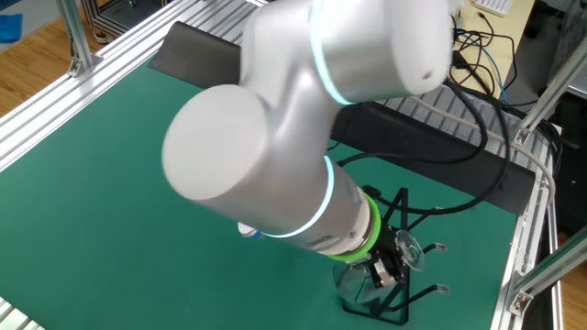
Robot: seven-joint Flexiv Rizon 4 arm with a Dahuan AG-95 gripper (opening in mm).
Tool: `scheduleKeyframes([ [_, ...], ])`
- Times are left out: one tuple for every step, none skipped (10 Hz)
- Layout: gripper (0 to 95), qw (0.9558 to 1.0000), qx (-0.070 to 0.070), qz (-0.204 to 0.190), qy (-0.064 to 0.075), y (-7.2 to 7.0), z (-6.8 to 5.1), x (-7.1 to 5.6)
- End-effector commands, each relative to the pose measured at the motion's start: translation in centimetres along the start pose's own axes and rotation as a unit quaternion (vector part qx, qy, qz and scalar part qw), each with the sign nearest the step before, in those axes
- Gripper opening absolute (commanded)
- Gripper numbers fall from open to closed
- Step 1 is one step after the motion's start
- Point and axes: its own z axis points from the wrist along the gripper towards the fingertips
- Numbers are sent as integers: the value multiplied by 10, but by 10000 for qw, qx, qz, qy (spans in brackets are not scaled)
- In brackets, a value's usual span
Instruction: Take the cup off the cup rack
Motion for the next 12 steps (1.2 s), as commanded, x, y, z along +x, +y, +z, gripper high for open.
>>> scheduleKeyframes([
  [0,10000,23,-40,49,-2,-6,-3],
  [0,9999,16,-101,54,-5,-11,-7],
  [0,9999,38,-159,10,-6,-14,-11],
  [0,9998,51,-191,-23,-8,-17,-13],
  [0,9997,55,-211,-65,-9,-19,-15],
  [0,9996,91,-242,-128,-10,-20,-15],
  [0,9991,158,-296,-255,-10,-21,-16],
  [0,9988,195,-321,-306,-10,-21,-16],
  [0,9987,214,-332,-332,-10,-22,-18],
  [0,9986,218,-337,-335,-10,-23,-19],
  [0,9986,221,-345,-334,-10,-23,-21],
  [0,9986,227,-352,-331,-10,-23,-21],
])
